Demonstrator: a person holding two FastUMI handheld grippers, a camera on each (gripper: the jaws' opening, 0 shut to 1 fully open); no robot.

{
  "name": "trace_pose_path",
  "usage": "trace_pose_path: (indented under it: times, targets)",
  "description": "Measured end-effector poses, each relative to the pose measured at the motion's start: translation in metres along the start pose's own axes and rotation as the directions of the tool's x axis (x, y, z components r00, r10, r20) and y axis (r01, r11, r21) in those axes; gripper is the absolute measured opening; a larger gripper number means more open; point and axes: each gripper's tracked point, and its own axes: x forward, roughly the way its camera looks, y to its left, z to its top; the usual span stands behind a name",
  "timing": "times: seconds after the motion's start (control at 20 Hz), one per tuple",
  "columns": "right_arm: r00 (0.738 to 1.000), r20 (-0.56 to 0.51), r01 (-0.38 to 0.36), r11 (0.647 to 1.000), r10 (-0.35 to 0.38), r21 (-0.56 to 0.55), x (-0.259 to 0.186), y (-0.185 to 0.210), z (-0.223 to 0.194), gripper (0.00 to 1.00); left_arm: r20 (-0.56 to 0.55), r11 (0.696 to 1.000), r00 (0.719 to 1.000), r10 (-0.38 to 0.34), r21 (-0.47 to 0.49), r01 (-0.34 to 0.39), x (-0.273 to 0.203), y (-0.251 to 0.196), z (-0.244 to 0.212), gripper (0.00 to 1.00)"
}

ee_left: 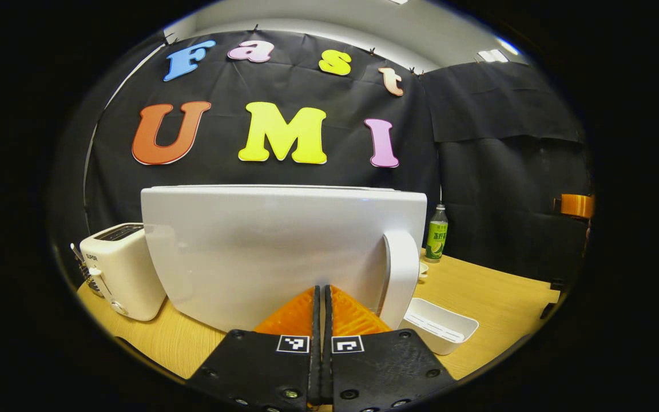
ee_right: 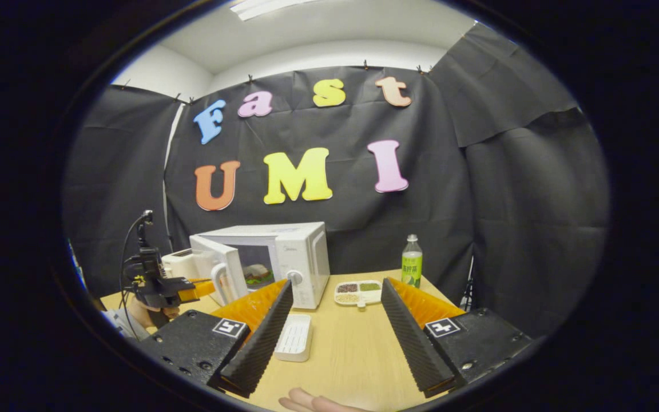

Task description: Open the microwave oven with the left hand, put the food in, and close the microwave oven.

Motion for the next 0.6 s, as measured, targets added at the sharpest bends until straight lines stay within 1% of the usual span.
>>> trace_pose_path:
  times: [0.25, 0.4, 0.5, 0.55, 0.6]
  targets:
    - [1.000, -0.031, -0.002, 1.000, 0.003, 0.012, 0.023, -0.011, -0.011, 0.92, -0.008, 0.999, 0.999, 0.033, 0.003, -0.033, 0.040, -0.003, 0.004, 0.00]
    - [0.999, -0.045, 0.017, 1.000, -0.016, 0.011, 0.034, -0.023, -0.015, 0.92, -0.017, 0.998, 0.998, 0.061, -0.003, -0.061, 0.067, -0.001, 0.005, 0.00]
    - [0.998, -0.061, 0.030, 1.000, -0.029, 0.002, 0.039, -0.031, -0.020, 0.91, -0.026, 0.996, 0.995, 0.092, -0.011, -0.092, 0.087, 0.003, 0.005, 0.00]
    - [0.997, -0.066, 0.035, 0.999, -0.035, -0.003, 0.040, -0.034, -0.021, 0.92, -0.042, 0.993, 0.992, 0.120, -0.016, -0.121, 0.093, 0.008, 0.004, 0.00]
    - [0.997, -0.069, 0.039, 0.999, -0.039, -0.005, 0.040, -0.037, -0.022, 0.92, -0.022, 0.991, 0.991, 0.132, -0.021, -0.132, 0.095, 0.008, 0.006, 0.00]
